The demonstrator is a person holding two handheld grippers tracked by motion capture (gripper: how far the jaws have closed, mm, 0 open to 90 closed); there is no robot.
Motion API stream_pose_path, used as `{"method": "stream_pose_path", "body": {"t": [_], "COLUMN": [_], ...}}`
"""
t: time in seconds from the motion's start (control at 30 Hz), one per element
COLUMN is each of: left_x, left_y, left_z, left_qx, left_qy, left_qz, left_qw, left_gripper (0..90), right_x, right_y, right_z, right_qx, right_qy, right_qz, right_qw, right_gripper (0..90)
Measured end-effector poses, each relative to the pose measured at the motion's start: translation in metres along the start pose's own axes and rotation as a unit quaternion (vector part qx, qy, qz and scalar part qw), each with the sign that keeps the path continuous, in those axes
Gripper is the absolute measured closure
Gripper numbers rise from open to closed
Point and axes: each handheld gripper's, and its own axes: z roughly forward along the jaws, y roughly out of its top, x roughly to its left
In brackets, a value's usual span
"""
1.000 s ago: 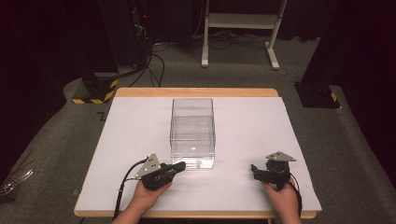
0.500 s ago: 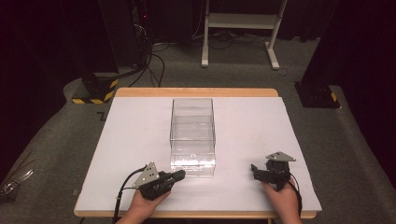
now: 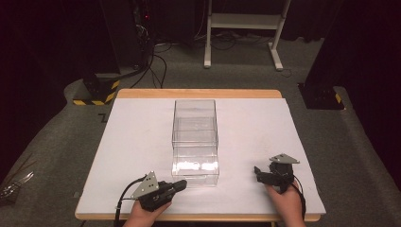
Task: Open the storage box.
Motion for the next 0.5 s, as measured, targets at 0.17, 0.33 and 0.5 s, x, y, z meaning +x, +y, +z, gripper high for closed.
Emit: {"method": "stream_pose_path", "body": {"t": [0.17,0.33,0.5], "left_x": [-0.0034,-0.0053,-0.0077], "left_y": [-0.0029,-0.0035,-0.0005], "left_z": [-0.0030,-0.0084,-0.0109], "left_qx": [0.006,-0.009,-0.012], "left_qy": [-0.004,-0.009,-0.005], "left_qz": [0.002,-0.006,0.004], "left_qw": [1.0000,0.9999,0.9999], "left_gripper": [87.9,90.0,90.0], "right_x": [0.0000,0.0000,0.0000], "right_y": [0.0000,0.0000,0.0000], "right_z": [0.0000,0.0000,0.0000], "right_qx": [0.000,0.000,0.000], "right_qy": [0.000,0.000,0.000], "right_qz": [0.000,0.000,0.000], "right_qw": [1.0000,1.0000,1.0000], "right_gripper": [16.0,16.0,16.1]}}
